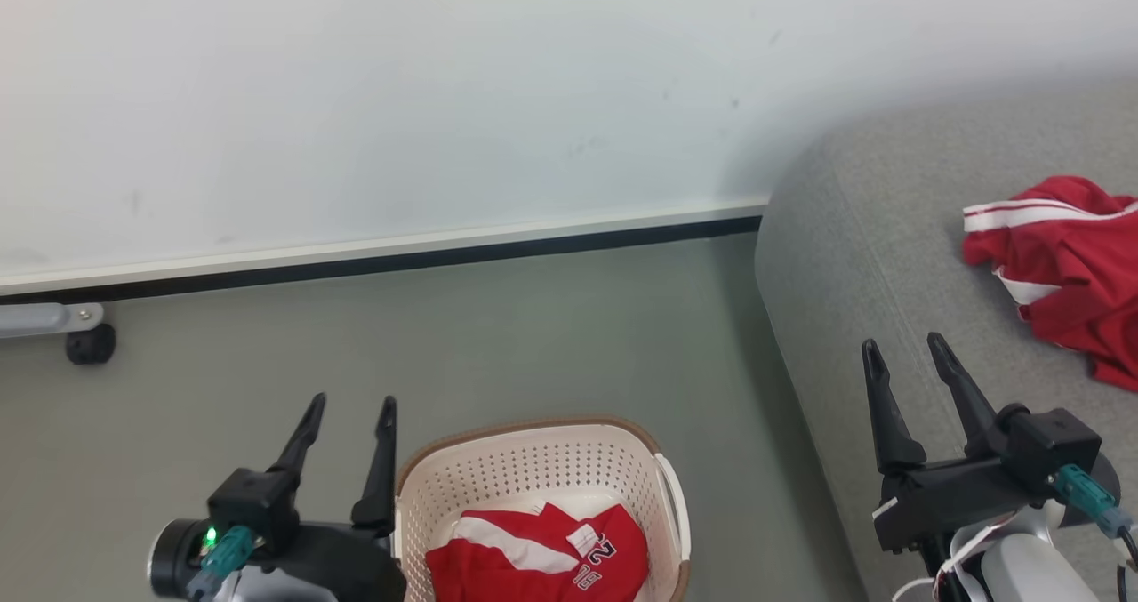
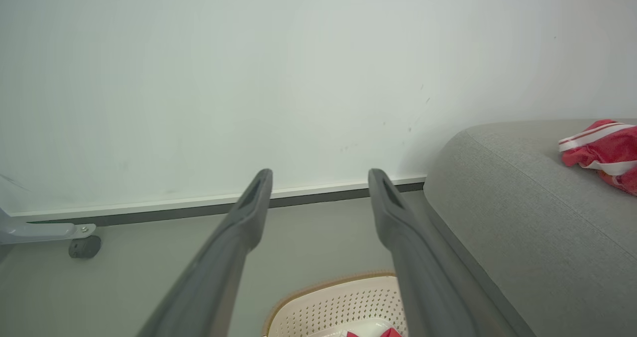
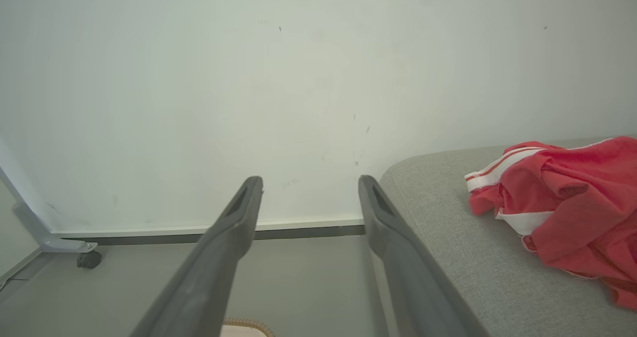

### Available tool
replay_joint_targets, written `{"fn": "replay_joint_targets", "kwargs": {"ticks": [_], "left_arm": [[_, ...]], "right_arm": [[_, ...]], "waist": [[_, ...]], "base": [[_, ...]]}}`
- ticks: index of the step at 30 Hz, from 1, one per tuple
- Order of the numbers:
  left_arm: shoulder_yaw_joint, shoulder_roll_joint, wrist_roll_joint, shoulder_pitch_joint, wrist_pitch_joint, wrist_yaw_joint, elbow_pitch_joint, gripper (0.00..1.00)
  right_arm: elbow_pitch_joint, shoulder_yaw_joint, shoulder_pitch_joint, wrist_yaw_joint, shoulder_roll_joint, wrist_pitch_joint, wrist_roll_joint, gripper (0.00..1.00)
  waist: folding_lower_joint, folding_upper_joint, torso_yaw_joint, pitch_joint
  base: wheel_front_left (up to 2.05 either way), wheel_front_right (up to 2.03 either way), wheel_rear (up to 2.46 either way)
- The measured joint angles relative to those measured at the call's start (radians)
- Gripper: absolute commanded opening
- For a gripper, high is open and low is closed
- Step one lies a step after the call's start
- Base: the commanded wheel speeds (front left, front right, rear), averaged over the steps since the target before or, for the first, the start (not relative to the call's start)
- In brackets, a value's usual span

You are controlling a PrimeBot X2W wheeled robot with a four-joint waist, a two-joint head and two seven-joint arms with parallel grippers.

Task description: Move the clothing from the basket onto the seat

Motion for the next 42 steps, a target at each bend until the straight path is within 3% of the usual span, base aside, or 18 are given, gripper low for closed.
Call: {"fn": "replay_joint_targets", "kwargs": {"ticks": [17, 26, 42], "left_arm": [[0.092, 0.004, 0.002, 0.081, -0.013, 0.004, -0.051, 1.0], [0.134, -0.025, 0.021, 0.1, -0.013, 0.004, -0.065, 1.0], [0.156, -0.052, 0.055, 0.101, 0.002, 0.004, -0.09, 1.0]], "right_arm": [[-0.163, -0.011, 0.106, -0.05, -0.023, 0.079, -0.003, 1.0], [-0.215, -0.017, 0.132, -0.075, -0.028, 0.129, -0.003, 1.0], [-0.287, -0.023, 0.138, -0.085, -0.045, 0.194, -0.002, 1.0]], "waist": [[0.0001, 0.0002, 0.04, -0.029], [0.0002, 0.0002, 0.042, -0.028], [0.0002, 0.0001, 0.045, -0.018]], "base": [[0.0, 0.0, 0.0], [0.0, 0.0, 0.0], [0.0, 0.0, 0.0]]}}
